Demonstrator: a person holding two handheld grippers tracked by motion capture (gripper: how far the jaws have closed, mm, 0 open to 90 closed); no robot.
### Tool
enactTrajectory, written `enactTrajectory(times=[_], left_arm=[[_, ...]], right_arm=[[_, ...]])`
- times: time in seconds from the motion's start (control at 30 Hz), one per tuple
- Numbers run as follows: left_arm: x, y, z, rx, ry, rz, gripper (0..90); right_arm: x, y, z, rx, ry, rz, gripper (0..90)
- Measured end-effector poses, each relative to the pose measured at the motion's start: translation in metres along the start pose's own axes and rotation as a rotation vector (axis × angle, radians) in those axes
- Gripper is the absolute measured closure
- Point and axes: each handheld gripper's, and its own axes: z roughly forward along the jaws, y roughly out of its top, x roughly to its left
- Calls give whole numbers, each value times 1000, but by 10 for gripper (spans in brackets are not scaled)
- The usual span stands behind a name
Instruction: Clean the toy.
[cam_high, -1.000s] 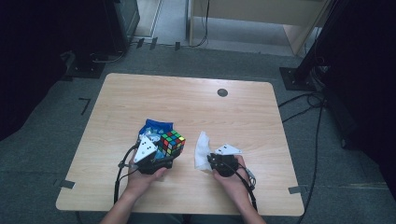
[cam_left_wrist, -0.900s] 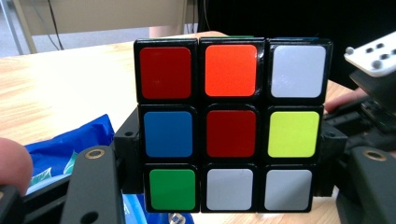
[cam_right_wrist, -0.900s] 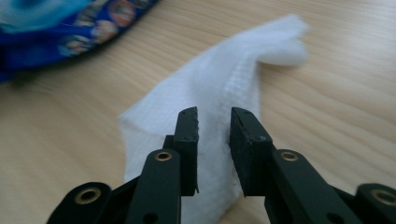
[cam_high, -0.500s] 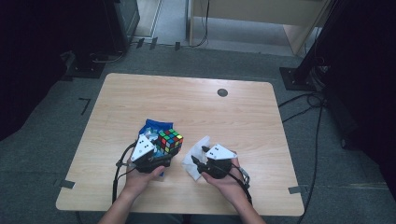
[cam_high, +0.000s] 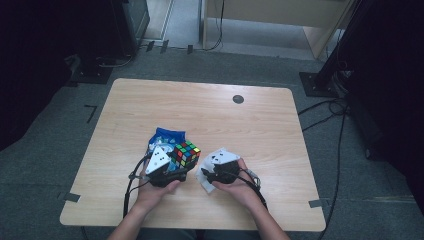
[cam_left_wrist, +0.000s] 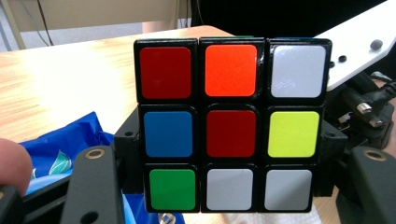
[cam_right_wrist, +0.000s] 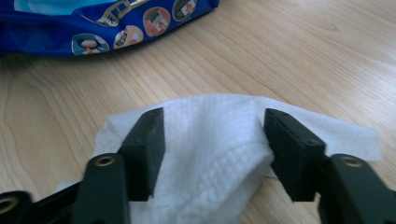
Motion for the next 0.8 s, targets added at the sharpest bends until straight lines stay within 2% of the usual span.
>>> enactTrajectory(times=[0.07, 0.1, 0.17, 0.2, 0.23, 0.33, 0.43, 0.47, 0.57, 0.6, 0.63, 0.67, 0.8], left_arm=[[0, 0, -1, 0, 0, 0, 337], [1, 1, -1, 1, -6, -6, 337], [0, 1, -2, 3, -13, -4, 337], [0, 1, -2, 3, -13, -4, 337], [-2, 1, -1, 8, -15, -5, 338], [-4, 1, 1, 20, -17, 1, 337], [-6, 0, 2, 31, -14, 10, 337], [-6, 0, 2, 31, -14, 10, 337], [-8, 1, 2, 34, -21, 13, 337], [-8, 1, 2, 34, -21, 13, 337], [-9, 1, 2, 34, -23, 16, 337], [-9, 1, 2, 35, -25, 15, 337], [-11, -2, 6, 54, -31, 15, 337]], right_arm=[[-1, -1, -2, 3, -2, 6, 447], [-3, -4, -4, -6, 9, 35, 512], [-5, -7, -8, -9, 3, 38, 570], [-5, -7, -8, -9, 3, 38, 570], [-6, -11, -12, -9, -3, 44, 652], [-11, -13, -20, 16, -21, 90, 807], [-16, -14, -28, 10, -36, 136, 852], [-16, -14, -28, 10, -36, 136, 852], [-17, -6, -47, -80, -47, 170, 859], [-17, -6, -47, -80, -47, 170, 859], [-15, 1, -59, -135, -40, 172, 859], [-13, 5, -65, -166, -33, 165, 859], [-2, 21, -88, -263, -15, 160, 860]])
